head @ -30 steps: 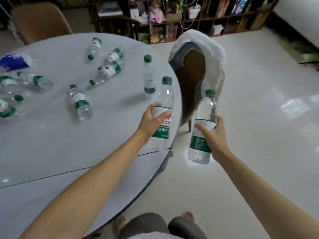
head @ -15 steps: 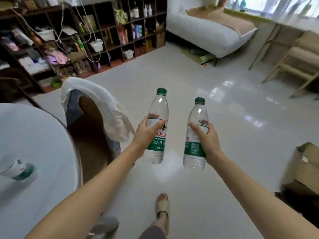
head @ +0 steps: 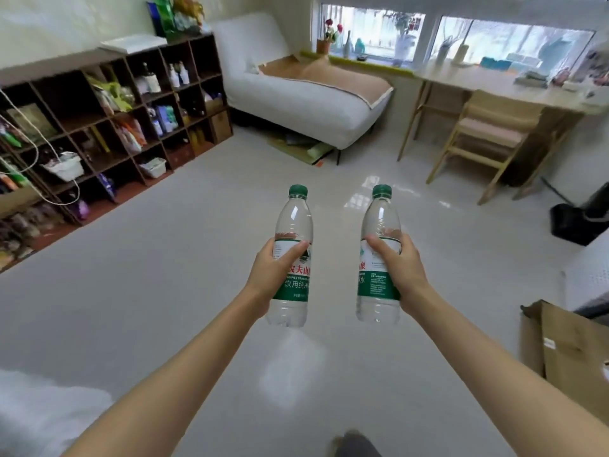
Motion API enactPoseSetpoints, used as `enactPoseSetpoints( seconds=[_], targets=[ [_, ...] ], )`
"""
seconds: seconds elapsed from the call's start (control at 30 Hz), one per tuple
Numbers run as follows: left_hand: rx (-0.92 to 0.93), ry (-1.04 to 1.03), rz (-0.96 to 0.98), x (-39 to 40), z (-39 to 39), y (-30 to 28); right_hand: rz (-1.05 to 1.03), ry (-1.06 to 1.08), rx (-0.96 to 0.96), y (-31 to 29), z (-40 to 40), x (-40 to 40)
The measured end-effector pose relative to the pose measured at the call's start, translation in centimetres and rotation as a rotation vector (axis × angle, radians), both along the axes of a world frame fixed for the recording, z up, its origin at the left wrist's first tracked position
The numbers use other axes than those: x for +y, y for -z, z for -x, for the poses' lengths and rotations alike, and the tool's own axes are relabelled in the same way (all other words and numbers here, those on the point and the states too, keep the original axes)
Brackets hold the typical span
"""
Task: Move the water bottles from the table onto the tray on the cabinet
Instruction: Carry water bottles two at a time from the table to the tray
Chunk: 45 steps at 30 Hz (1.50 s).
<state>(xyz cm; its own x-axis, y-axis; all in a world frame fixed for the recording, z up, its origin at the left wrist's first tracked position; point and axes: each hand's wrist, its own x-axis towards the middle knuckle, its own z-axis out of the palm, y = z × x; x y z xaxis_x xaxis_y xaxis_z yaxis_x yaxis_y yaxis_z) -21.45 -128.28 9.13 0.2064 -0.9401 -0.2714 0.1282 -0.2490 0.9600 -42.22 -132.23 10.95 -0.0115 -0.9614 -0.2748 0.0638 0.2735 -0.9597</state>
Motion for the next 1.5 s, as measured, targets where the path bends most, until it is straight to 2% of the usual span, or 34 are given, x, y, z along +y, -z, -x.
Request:
enactPoseSetpoints(
  seconds=[0.2, 0.37, 0.5, 0.73, 1.03, 1.23, 1.37, 1.5],
  targets=[
    [-0.062, -0.01, 0.017, -17.1, -3.9, 0.4, 0.015, -0.053, 0.0, 1.3, -4.0, -17.8],
    [-0.055, -0.081, 0.01, -30.3, -9.2, -1.0, 0.026, -0.188, 0.015, -0.6, -10.5, -33.1],
    [-0.018, -0.218, 0.004, -38.5, -15.7, -1.7, 0.042, -0.325, 0.03, -2.4, -18.7, -43.7],
    [-0.003, -0.407, 0.026, -53.0, -31.5, -0.4, 0.097, -0.49, 0.085, -0.8, -35.9, -59.7],
    [-0.069, -0.386, 0.057, -72.0, -49.5, -4.0, 0.127, -0.511, 0.084, -3.9, -54.1, -78.8],
    [-0.129, -0.362, 0.055, -84.6, -58.9, -3.5, 0.156, -0.52, 0.069, -2.4, -64.2, -92.6],
    [-0.131, -0.427, 0.067, -93.8, -65.7, -2.8, 0.164, -0.564, 0.061, -1.4, -71.9, -102.6],
    [-0.117, -0.528, 0.084, -102.3, -72.8, -4.0, 0.226, -0.628, 0.092, -3.0, -79.8, -112.0]
  ],
)
